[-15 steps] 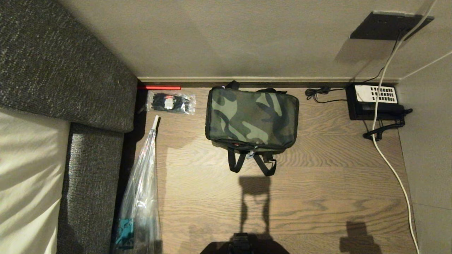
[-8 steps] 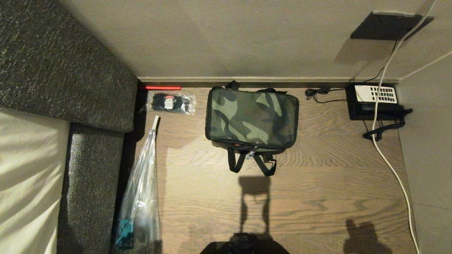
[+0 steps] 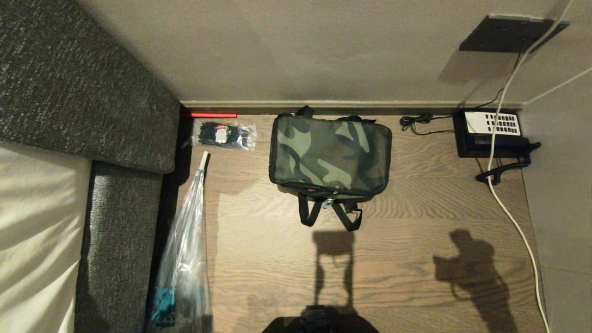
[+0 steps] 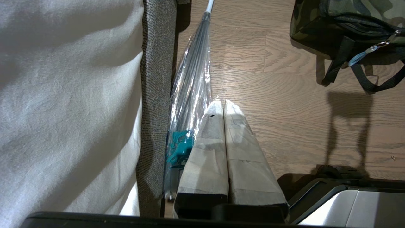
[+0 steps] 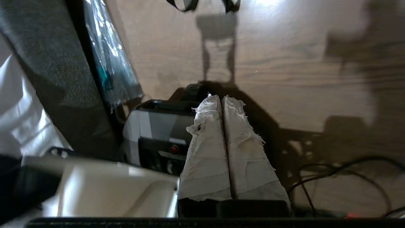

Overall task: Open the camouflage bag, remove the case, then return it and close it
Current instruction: Open the top of the storage box

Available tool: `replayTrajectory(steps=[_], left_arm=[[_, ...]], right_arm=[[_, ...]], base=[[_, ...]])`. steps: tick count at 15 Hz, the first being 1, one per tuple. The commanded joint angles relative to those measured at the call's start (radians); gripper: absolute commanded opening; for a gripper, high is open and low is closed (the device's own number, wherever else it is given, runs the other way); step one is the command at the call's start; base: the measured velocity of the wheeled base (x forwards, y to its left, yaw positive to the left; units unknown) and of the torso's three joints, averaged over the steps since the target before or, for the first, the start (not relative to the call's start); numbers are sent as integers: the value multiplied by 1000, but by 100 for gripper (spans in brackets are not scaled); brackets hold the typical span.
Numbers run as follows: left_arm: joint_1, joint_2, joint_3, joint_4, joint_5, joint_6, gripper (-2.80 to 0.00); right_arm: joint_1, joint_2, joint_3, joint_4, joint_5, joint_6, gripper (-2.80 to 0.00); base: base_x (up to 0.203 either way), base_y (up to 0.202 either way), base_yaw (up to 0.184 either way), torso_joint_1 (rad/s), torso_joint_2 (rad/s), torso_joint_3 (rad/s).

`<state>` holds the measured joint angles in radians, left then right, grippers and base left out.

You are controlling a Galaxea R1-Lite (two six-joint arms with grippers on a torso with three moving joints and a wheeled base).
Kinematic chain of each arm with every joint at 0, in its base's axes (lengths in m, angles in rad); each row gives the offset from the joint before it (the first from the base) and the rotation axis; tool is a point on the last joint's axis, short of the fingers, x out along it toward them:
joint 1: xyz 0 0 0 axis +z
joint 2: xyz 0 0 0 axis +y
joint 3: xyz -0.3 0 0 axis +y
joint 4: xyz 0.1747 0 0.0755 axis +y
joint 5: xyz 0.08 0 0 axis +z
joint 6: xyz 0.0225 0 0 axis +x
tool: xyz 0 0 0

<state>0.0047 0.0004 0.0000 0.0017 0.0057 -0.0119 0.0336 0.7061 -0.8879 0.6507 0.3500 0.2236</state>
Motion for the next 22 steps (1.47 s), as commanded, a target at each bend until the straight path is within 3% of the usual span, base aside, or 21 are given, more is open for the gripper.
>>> replayTrajectory(steps=[1,3,5,7,9,12,15,18,22], left_arm=[[1,-2,3,0,0,0,-280],[0,-2,3,0,0,0,-280],[1,-2,3,0,0,0,-280],[1,-2,2,0,0,0,-280],[1,-2,3,0,0,0,-280],[0,-2,3,0,0,0,-280],[1,-2,3,0,0,0,-280],[1,-2,3,0,0,0,-280],[1,-2,2,0,0,0,-280]], right_arm=[[27,475,45,-316,7,13,-280],[74,749,73,-587,-21,34,-280],[159,1001,60,-882,-89,106,-280],[281,1201,22,-1198,-195,193,-280],[438,1356,-26,-1412,-297,244,-280],[585,1452,-64,-1548,-374,276,-280],[614,1503,-66,-1592,-409,261,-280],[618,1530,-37,-1688,-447,102,-280],[616,1569,-36,-1766,-464,91,-280]], base=[[0,0,0,0,0,0],[0,0,0,0,0,0],[0,0,0,0,0,0],[0,0,0,0,0,0],[0,0,0,0,0,0],[0,0,0,0,0,0],[0,0,0,0,0,0],[0,0,0,0,0,0],[0,0,0,0,0,0]])
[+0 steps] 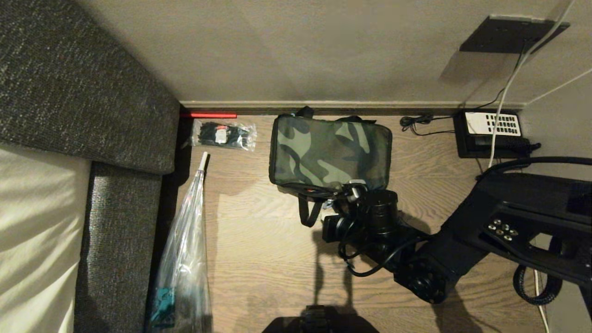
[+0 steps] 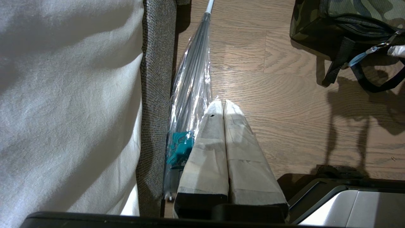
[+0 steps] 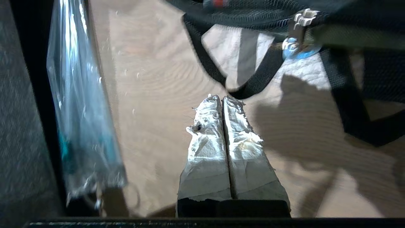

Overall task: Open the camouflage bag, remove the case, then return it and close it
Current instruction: Open the top of the storage box

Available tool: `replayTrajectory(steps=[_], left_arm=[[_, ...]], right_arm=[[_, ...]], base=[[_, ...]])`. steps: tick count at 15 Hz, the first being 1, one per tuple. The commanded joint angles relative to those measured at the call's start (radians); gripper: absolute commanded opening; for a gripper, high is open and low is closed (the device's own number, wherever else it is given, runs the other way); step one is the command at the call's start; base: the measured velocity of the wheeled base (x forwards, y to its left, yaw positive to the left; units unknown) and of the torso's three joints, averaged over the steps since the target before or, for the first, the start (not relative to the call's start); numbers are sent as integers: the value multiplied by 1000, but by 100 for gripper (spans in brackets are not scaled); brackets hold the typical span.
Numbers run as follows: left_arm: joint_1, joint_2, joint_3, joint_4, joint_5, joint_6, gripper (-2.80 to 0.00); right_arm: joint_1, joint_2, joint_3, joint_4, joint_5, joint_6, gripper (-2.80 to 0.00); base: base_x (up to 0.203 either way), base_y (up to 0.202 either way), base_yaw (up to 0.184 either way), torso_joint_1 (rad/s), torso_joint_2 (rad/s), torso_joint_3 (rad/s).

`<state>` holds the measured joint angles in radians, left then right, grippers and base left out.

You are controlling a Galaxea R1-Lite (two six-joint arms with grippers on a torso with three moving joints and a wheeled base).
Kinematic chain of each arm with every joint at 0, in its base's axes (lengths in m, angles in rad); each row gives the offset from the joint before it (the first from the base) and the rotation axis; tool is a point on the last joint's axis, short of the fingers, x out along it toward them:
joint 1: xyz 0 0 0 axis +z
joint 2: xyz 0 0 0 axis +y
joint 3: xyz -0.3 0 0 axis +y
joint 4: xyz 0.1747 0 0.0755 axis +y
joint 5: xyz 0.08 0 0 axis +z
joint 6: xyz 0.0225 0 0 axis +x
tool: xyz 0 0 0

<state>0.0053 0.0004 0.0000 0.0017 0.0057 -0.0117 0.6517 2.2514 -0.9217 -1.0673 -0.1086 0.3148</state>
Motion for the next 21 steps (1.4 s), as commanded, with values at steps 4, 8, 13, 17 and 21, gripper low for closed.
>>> replayTrajectory(steps=[4,8,13,17,21], left_arm=[[-1,-2,3,0,0,-1,-280],[-1,-2,3,0,0,-1,-280],[1,-2,3,0,0,-1,-280],[1,-2,2,0,0,-1,-280],[1,-2,3,0,0,-1,-280]], right_arm=[[-30,47,0,-109,0,-43,0],[-43,56,-8,-89,-2,-66,0],[-62,126,-67,-125,-25,-65,0],[-88,195,-169,-155,-37,-77,0],[-115,226,-215,-158,-37,-90,0]], base=[[0,0,0,0,0,0],[0,0,0,0,0,0],[0,0,0,0,0,0],[0,0,0,0,0,0],[0,0,0,0,0,0]])
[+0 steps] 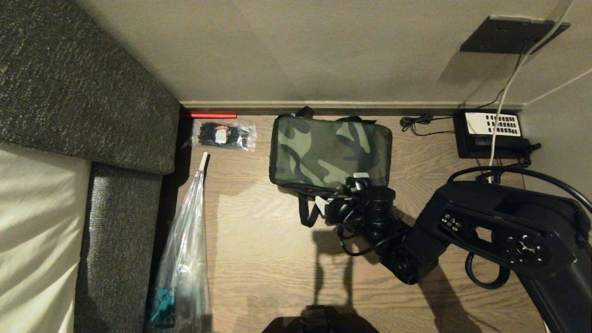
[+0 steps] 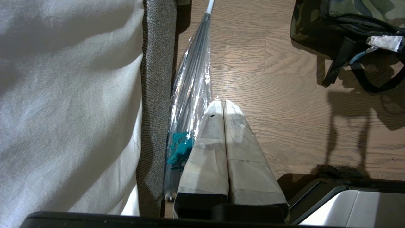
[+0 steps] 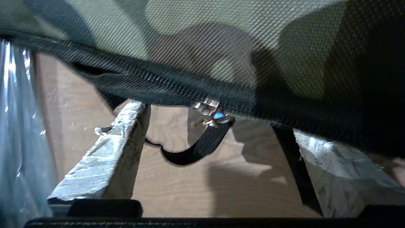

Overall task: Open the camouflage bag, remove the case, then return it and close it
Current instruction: Open the top of the storage box

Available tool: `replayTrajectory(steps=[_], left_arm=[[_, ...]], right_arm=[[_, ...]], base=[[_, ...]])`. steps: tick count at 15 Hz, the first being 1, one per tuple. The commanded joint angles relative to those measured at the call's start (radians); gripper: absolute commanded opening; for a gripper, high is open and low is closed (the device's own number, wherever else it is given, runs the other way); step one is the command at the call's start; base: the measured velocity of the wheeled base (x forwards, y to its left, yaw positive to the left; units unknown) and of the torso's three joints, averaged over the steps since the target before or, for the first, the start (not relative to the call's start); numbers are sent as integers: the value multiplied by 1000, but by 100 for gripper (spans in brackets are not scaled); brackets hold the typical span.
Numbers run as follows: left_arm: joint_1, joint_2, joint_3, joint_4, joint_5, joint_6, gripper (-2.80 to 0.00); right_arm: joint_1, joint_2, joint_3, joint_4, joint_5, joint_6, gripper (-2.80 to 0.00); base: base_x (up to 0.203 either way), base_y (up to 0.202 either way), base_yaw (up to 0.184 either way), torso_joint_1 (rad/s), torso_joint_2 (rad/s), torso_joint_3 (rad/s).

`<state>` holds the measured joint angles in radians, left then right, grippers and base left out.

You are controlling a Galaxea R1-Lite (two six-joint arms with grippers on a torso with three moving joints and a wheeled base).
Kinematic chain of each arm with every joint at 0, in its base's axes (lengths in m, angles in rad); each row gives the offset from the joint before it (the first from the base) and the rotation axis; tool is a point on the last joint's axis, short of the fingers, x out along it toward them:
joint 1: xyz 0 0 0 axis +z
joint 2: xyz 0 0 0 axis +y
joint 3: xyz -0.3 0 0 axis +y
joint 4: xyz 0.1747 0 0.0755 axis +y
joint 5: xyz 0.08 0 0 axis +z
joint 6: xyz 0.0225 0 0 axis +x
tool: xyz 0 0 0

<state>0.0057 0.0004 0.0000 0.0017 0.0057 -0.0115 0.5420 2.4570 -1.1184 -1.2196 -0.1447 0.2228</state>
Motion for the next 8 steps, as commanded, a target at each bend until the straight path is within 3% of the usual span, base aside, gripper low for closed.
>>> replayTrajectory(steps=[1,6,7,8], left_arm=[[-1,-2,3,0,0,-1,-280],[0,-2,3,0,0,-1,-280],[0,-2,3,0,0,-1,-280],[0,-2,3,0,0,-1,-280]], right_arm=[[-7,30,-31,-6,-1,3,0],[-6,43,-53,-27,-3,4,0],[-5,43,-52,-48,-2,6,-280],[-5,45,-55,-54,5,-4,-280]], base=[[0,0,0,0,0,0],[0,0,0,0,0,0],[0,0,0,0,0,0],[0,0,0,0,0,0]])
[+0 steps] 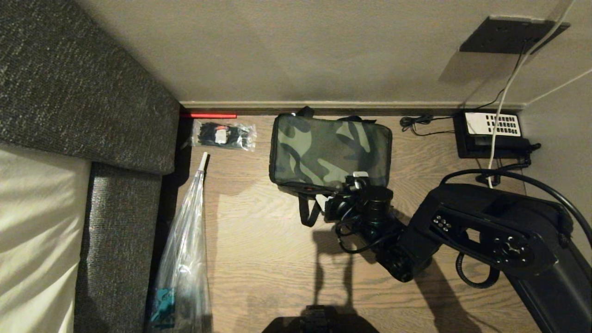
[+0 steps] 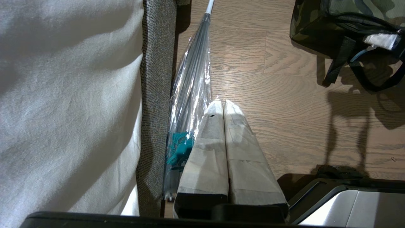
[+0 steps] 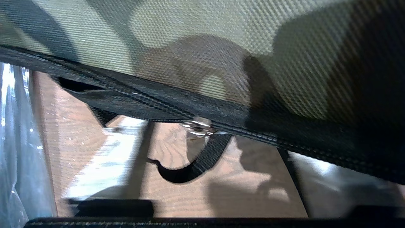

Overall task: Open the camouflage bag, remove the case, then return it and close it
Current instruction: Open the top of the storage box

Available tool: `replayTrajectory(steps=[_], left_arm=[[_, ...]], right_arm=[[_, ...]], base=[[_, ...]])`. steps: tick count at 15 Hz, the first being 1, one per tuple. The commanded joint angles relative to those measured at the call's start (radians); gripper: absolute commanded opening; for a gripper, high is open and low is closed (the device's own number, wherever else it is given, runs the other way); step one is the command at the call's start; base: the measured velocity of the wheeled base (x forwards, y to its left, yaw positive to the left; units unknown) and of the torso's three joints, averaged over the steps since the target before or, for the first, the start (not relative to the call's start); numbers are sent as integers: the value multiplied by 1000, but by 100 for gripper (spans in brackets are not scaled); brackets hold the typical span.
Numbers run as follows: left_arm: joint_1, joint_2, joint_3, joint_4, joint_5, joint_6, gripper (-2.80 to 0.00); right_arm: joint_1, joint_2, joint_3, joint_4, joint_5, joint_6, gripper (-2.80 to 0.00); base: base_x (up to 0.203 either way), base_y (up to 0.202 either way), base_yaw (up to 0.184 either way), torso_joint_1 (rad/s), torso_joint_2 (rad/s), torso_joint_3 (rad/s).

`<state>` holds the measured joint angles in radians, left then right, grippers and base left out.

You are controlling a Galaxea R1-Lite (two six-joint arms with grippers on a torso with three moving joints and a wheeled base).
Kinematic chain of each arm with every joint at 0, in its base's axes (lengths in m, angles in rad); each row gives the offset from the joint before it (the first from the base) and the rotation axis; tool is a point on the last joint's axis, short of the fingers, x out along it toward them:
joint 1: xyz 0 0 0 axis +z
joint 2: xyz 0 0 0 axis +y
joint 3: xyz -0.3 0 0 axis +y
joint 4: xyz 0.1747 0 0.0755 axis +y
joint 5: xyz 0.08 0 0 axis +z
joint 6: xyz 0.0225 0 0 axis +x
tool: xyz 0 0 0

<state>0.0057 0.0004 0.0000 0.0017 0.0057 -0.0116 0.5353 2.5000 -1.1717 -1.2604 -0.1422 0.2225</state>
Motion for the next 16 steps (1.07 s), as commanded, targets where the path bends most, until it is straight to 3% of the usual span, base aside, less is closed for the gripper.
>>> replayTrajectory(steps=[1,8,16], left_arm=[[0,-2,2,0,0,-1,-280],[0,-2,2,0,0,-1,-280],[0,-2,3,0,0,-1,-280]], right_arm=[[2,5,6,-38,3,-25,-280],[3,-10,81,-56,6,-37,-280],[2,-168,275,-55,10,-86,-280]], base=[[0,0,0,0,0,0],[0,0,0,0,0,0],[0,0,0,0,0,0]])
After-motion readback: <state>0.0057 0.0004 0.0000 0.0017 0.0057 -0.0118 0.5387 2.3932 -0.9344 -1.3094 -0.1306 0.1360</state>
